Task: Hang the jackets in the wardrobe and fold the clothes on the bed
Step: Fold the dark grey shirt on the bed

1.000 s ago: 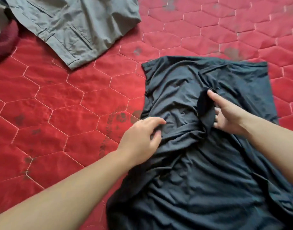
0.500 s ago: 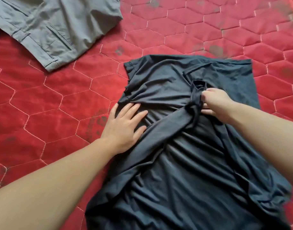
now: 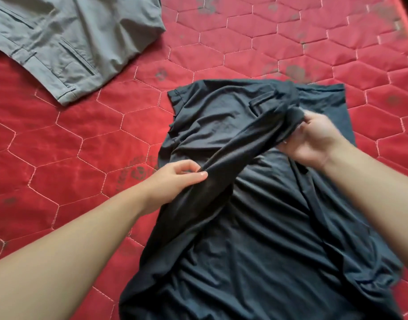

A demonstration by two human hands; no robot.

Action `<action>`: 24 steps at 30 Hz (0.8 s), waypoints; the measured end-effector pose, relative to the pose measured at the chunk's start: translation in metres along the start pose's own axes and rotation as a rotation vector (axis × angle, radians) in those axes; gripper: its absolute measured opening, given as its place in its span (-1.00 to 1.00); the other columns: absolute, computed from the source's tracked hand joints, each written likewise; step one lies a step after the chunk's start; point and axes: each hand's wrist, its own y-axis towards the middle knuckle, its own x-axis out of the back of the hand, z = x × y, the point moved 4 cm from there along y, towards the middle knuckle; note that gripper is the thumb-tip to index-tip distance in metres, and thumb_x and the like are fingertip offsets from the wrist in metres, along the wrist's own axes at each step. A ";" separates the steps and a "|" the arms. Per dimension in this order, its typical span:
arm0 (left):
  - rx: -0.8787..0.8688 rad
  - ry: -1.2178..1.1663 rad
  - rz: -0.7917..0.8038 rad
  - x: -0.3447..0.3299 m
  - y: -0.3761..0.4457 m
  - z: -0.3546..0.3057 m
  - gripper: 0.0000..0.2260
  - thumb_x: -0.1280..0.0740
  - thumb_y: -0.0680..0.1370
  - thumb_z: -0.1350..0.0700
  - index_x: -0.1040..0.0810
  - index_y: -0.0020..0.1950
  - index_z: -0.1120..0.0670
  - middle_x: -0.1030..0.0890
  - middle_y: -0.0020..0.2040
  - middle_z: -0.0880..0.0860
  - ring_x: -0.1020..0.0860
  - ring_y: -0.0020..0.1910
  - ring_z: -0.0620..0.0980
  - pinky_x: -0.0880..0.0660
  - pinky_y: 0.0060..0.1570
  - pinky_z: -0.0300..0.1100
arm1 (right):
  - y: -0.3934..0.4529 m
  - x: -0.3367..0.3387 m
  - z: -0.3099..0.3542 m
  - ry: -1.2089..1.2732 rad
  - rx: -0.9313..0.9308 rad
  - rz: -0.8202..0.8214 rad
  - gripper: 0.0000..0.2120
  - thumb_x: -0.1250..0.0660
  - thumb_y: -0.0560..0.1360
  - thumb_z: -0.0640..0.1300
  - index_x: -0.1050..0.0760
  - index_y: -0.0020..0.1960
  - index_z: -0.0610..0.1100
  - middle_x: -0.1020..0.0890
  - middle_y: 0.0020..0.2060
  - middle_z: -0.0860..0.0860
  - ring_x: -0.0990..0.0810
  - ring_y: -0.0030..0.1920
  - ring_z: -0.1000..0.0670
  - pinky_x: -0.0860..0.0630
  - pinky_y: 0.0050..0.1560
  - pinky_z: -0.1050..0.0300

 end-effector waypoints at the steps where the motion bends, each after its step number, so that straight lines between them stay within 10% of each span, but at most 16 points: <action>1: 0.090 -0.102 0.067 0.003 -0.001 0.005 -0.88 -0.44 0.47 -0.05 -0.58 -0.17 -0.05 -0.51 -0.29 0.00 -0.44 -0.40 -0.11 -0.34 -0.40 -0.27 | -0.001 0.002 0.009 0.071 -0.033 0.026 -0.59 0.02 0.64 0.06 -0.55 0.10 -0.12 -0.70 -0.05 -0.07 -0.68 -0.04 -0.06 -0.60 0.04 0.03; 5: 0.258 0.017 0.117 0.011 -0.002 0.022 -0.66 -0.38 0.38 -0.30 -0.67 -0.01 -0.11 -0.67 -0.09 -0.03 -0.58 -0.22 -0.04 -0.43 -0.19 -0.18 | 0.004 0.017 0.004 -0.067 -0.167 -0.015 -0.26 0.08 0.48 0.45 -0.56 0.22 -0.04 -0.68 0.10 -0.07 -0.65 0.10 -0.12 -0.55 0.05 -0.10; 9: 0.254 0.118 0.139 0.011 -0.001 0.022 -0.53 -0.40 0.38 -0.33 -0.71 0.02 0.02 -0.71 -0.02 -0.01 -0.66 -0.05 -0.07 -0.48 0.01 -0.18 | 0.016 0.020 -0.008 -0.401 -0.173 -0.210 -0.88 -0.28 0.57 -0.08 -0.54 0.06 -0.05 -0.64 -0.09 0.00 -0.62 -0.14 0.04 -0.55 -0.08 0.08; 13: 0.195 0.096 0.135 0.014 -0.008 0.010 -0.79 -0.43 0.50 -0.05 -0.70 -0.07 0.08 -0.69 -0.24 -0.01 -0.58 -0.40 -0.15 -0.40 -0.43 -0.39 | 0.028 0.016 0.027 -0.341 0.084 -0.241 -0.74 -0.29 0.54 -0.27 -0.49 0.21 -0.09 -0.63 -0.03 -0.07 -0.64 -0.19 0.02 -0.59 -0.13 0.03; 18: 0.017 0.950 -0.371 0.032 0.003 -0.008 -0.55 -0.30 0.40 -0.39 -0.57 -0.28 0.00 -0.53 -0.40 -0.11 -0.52 -0.34 -0.03 -0.41 -0.30 -0.15 | 0.027 0.022 0.043 -1.019 0.278 -0.584 -0.60 -0.38 0.47 -0.09 -0.48 0.30 -0.07 -0.56 0.22 -0.11 -0.56 0.12 -0.07 -0.47 0.17 0.03; 21: -0.323 1.020 -0.608 0.030 0.011 -0.025 -0.78 -0.25 0.54 -0.18 -0.57 0.08 -0.15 -0.60 0.10 -0.12 -0.53 0.15 0.01 -0.42 0.10 -0.04 | 0.023 -0.019 0.025 -1.452 0.564 -0.442 -0.63 -0.33 0.48 -0.04 -0.47 0.27 -0.03 -0.46 0.26 -0.09 -0.43 0.29 -0.12 -0.33 0.35 -0.11; 24: -0.281 1.067 -0.567 0.047 0.023 -0.009 -0.59 -0.14 0.61 -0.12 -0.32 0.47 -0.15 -0.29 0.52 -0.08 -0.18 0.52 -0.02 -0.06 0.47 0.06 | 0.026 -0.079 -0.012 -1.539 0.768 -0.059 -0.82 -0.32 0.49 -0.14 -0.60 0.07 -0.07 -0.60 0.05 -0.03 -0.56 0.11 -0.09 -0.43 0.21 -0.07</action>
